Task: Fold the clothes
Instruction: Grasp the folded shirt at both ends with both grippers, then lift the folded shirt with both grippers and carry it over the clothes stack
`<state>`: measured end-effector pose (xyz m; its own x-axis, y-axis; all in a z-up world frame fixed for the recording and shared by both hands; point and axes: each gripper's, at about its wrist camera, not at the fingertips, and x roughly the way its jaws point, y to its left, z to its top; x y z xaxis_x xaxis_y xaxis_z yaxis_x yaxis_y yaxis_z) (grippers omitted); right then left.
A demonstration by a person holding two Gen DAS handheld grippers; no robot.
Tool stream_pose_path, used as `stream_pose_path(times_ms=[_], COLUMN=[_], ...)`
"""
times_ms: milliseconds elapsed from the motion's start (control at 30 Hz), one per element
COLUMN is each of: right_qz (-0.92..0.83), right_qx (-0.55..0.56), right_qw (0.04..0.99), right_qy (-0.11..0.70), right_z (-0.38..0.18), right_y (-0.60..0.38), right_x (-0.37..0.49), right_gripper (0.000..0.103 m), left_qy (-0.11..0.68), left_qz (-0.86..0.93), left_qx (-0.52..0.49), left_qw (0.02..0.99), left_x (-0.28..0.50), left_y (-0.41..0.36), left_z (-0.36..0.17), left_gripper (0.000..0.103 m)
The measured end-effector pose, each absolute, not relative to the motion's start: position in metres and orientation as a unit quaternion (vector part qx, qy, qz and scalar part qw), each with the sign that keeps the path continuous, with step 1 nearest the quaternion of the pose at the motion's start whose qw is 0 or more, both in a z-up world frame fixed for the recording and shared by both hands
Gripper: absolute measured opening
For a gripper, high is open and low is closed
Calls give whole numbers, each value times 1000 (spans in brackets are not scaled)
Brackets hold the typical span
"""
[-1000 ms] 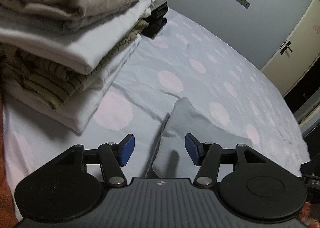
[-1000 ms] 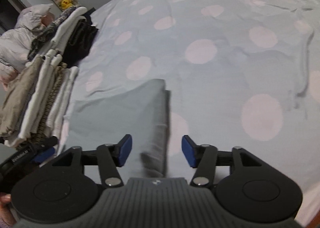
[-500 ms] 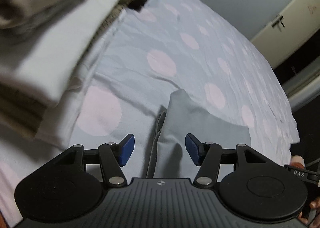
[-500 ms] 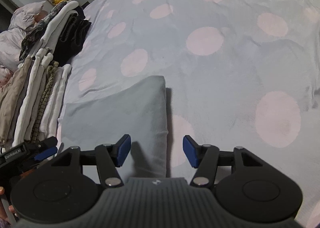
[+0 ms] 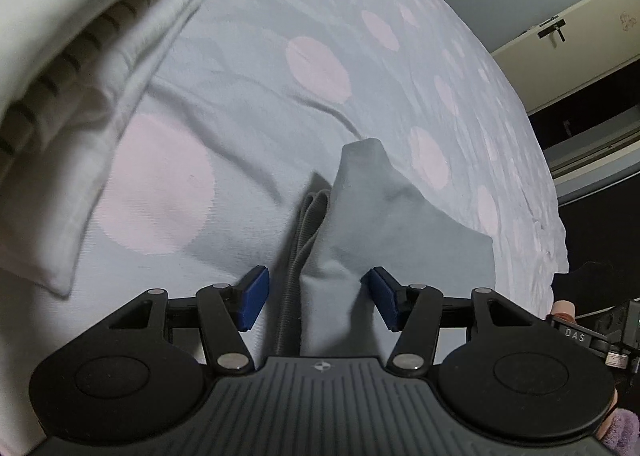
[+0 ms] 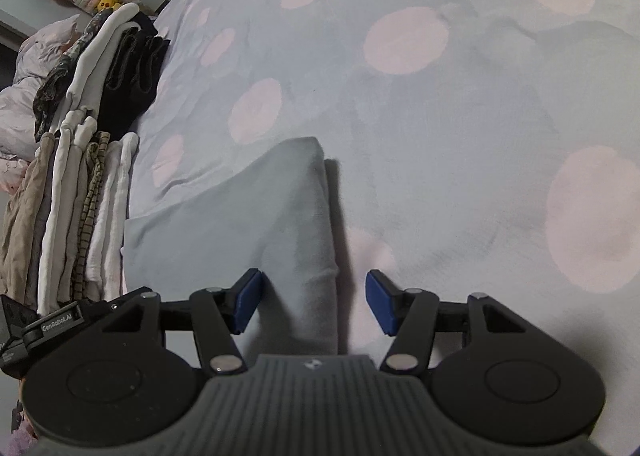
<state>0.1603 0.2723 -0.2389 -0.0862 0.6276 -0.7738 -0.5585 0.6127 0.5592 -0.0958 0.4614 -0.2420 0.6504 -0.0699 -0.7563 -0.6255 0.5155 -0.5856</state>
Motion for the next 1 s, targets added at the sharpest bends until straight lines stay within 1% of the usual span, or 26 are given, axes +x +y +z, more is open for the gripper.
stream_pose_path(times_ms=[167,267,333,367,433,533,633,800,1000], right_qz=[455,464,465,466,466,467,471,486,503], right_qx=[26,27,35,41,55,79,88,91,94], right_qw=[674,672,669,667,662,655,656,660,662], right_qy=[581,577,579,580,584,588,584,565,548], right_z=[-243,-245,-246,-247,-249,-249,-243,-226,-207], right_y=[284,287,288,288,288,283,280,277,272], right_x=[156,155,155,155,156,157,155,150,145], right_gripper=[62,58,51,49,39,28,25,24,23], left_qy=[386,389,389,388,386,380,370,344,317], left_qz=[172,170,169,169,168,171,175,181,189], left_qx=[-458,-455,-455,-455,-458,-457,-459,-464,-453], left_qw=[782,783,783,783,783,786,789,796,811], left_x=[-90,-89,-90,-90,-91,-92,-96,-104,-111], left_y=[460,459,459,460,460,458,455,449,434], left_z=[-243,-243,-243,-243,-244,-243,-242,-236,-224], left_gripper=[59,57,56,54,52,47,42,29,26])
